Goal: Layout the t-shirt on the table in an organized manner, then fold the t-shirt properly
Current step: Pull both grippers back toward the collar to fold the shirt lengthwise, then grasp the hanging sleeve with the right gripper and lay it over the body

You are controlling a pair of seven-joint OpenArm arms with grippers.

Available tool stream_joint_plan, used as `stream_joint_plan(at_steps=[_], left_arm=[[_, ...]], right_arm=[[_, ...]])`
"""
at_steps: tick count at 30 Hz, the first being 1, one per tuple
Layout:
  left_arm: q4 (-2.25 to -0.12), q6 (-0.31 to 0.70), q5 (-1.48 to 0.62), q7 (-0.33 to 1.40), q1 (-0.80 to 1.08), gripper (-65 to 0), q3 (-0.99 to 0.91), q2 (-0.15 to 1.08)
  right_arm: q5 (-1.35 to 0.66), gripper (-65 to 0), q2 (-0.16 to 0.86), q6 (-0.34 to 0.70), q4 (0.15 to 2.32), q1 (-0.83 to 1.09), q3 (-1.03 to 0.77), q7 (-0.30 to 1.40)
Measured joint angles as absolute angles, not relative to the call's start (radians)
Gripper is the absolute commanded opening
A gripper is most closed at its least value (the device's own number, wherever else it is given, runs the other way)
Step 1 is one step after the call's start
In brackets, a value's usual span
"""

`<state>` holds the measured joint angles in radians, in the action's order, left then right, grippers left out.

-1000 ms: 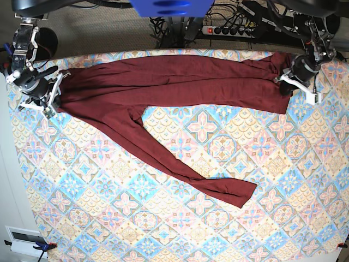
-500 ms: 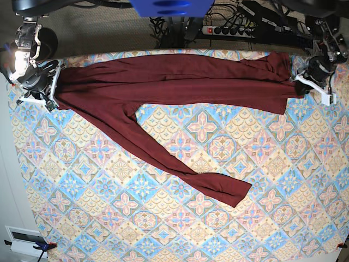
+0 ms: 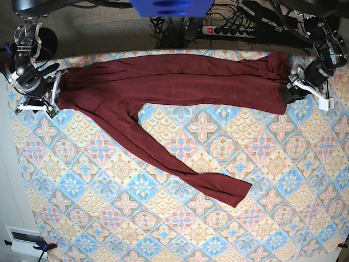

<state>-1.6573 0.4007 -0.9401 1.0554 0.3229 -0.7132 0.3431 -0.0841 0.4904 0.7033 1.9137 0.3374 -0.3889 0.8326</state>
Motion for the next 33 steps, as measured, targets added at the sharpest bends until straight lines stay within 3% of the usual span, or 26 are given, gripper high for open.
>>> stream_joint_plan(at_steps=[12, 17, 23, 29, 33], left_arm=[[-1.659, 0.395, -0.995, 1.041, 0.238, -34.7, -0.941, 0.243], [-1.658, 0.394, -0.987, 1.051, 0.238, -34.7, -0.941, 0.236], [-1.658, 0.394, -0.985, 1.053, 0.240, -34.7, -0.939, 0.235], [-1.658, 0.393, -0.984, 1.052, 0.239, -34.7, -0.939, 0.235], [-1.658, 0.394, -0.985, 1.052, 0.239, -34.7, -0.939, 0.235]], right_arm=[[-0.089, -49.6, 0.463, 0.707, 1.871, -0.032, 0.027, 0.842], [-0.102, -48.5, 0.363, 0.709, 1.706, -0.156, 0.094, 0.831], [-0.083, -39.9, 0.379, 0.696, 1.538, -0.197, 0.119, 0.821], [-0.087, -39.1, 0.303, 0.704, 1.377, -0.223, 0.126, 0.759], [-0.083, -39.1, 0.305, 0.702, 1.302, -0.292, 0.123, 0.744]])
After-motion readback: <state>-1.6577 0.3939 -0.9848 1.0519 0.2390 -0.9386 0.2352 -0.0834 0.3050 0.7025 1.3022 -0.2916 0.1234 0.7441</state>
